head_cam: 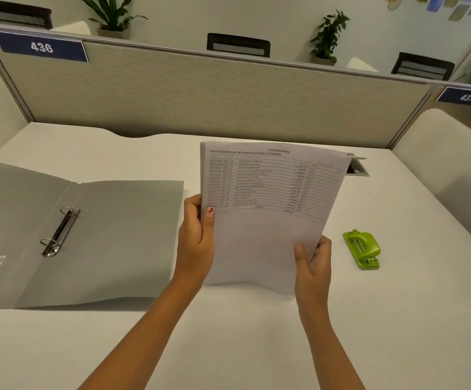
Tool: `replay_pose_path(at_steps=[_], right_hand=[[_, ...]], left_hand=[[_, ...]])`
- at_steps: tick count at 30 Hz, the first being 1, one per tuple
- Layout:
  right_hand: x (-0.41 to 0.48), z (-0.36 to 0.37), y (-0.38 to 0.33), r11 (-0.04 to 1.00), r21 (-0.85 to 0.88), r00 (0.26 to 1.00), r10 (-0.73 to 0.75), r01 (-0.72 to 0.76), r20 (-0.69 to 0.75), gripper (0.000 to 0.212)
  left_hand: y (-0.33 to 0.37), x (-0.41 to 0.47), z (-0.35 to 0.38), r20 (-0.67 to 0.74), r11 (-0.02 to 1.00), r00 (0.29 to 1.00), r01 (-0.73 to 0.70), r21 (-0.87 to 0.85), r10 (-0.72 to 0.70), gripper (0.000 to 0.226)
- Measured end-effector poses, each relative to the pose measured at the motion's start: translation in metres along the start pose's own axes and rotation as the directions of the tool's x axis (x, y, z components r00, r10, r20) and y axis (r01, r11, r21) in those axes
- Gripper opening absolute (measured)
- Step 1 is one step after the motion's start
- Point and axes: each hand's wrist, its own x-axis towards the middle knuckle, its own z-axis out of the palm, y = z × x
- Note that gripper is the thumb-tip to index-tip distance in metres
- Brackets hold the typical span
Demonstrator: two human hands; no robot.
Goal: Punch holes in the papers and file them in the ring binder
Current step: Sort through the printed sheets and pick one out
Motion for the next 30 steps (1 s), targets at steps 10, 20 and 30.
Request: replay_pose_path(at_steps=[10, 20, 30], right_hand=[[0.003, 0.002, -0.012, 0.992, 0.09, 0.993, -0.079, 0.087, -0.082, 0.024], [0.004, 0.002, -0.007, 0.994, 0.02, 0.991, -0.107, 0.109, -0.075, 0.013], [-0.006, -0.003, 0.014, 1.0, 0.012, 1.0, -0.003, 0.003, -0.01, 0.008]], left_hand=[[0.013, -0.003, 0.001, -0.071, 0.999, 0.997, -0.007, -0.049, 0.004, 0.055], [0.011, -0.006, 0.003, -0.124, 1.0, 0.992, 0.009, -0.002, -0.009, 0.049], [-0.007, -0.01, -0.004, -0.151, 0.997, 0.986, 0.066, -0.026, -0.069, 0.019]])
